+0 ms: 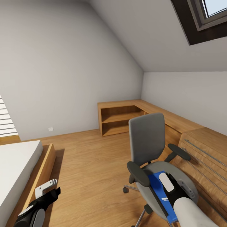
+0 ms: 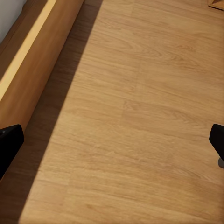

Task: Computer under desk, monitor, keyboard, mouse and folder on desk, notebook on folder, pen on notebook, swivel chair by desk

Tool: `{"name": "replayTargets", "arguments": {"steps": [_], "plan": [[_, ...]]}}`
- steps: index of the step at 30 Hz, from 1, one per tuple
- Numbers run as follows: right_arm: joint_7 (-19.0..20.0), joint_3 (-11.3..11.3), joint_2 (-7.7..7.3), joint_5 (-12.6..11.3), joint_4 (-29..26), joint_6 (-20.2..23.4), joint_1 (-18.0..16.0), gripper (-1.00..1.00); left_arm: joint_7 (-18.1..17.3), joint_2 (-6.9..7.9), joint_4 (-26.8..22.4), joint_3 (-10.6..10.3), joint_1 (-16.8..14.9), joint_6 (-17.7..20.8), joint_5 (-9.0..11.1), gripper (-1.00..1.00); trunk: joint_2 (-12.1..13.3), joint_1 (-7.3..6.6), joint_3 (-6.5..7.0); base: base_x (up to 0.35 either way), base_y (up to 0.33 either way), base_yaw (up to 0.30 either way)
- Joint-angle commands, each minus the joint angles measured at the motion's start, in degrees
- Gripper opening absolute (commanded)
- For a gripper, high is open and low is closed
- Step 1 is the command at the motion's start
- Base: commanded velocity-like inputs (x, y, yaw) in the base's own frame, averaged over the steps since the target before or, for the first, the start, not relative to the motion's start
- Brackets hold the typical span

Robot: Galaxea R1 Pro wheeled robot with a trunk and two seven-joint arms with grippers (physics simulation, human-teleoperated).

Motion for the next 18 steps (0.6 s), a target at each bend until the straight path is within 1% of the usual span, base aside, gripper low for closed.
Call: {"name": "replayTargets", "arguments": {"steps": [1, 13, 18], "plan": [[-0.2, 0.0, -0.01, -0.1, -0.1, 0.4, 0.0, 1.00, 0.4, -0.03, -0.1, 0.0, 0.0, 0.2, 0.6, 1.00, 0.0, 0.00, -0.06, 0.000, 0.000, 0.000], [-0.2, 0.0, 0.02, -0.1, -0.1, 0.4, 0.0, 1.00, 0.4, -0.03, -0.1, 0.0, 0.0, 0.2, 0.6, 1.00, 0.0, 0.00, -0.06, 0.000, 0.000, 0.000], [-0.2, 0.0, 0.06, -0.1, -0.1, 0.3, 0.0, 1.00, 0.4, -0.03, -0.1, 0.0, 0.0, 0.2, 0.6, 1.00, 0.0, 0.00, -0.06, 0.000, 0.000, 0.094]]}}
